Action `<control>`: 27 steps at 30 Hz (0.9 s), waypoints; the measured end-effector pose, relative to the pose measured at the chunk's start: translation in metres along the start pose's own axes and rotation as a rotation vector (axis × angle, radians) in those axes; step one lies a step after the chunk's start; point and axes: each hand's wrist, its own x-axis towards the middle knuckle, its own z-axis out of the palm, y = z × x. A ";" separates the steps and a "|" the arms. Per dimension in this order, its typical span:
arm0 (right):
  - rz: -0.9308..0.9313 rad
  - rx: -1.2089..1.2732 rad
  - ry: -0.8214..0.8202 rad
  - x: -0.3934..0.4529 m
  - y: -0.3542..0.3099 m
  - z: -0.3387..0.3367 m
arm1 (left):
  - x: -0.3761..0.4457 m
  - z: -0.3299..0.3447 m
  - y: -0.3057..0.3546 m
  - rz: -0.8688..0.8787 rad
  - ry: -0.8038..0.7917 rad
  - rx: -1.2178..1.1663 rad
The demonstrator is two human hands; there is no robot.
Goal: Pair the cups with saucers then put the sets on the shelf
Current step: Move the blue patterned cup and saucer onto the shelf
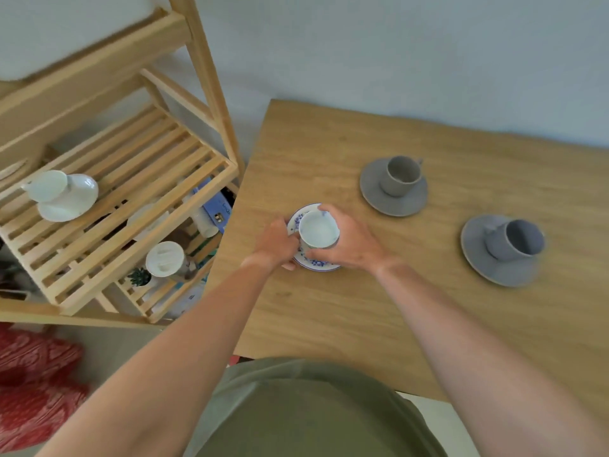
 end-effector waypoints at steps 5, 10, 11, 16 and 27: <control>-0.026 -0.087 0.134 -0.006 0.009 0.012 | -0.001 0.014 -0.004 -0.039 -0.003 -0.181; -0.033 -0.011 0.152 -0.003 0.010 0.017 | -0.005 0.015 -0.012 -0.063 0.071 -0.348; -0.041 -0.003 0.151 0.000 0.009 0.019 | -0.007 0.015 -0.013 -0.069 0.089 -0.384; -0.074 -0.024 0.142 0.019 -0.009 0.039 | -0.010 -0.001 -0.025 -0.102 0.180 -0.530; -0.208 -0.045 0.016 0.100 -0.109 0.111 | 0.011 -0.115 -0.081 -0.192 0.408 -0.582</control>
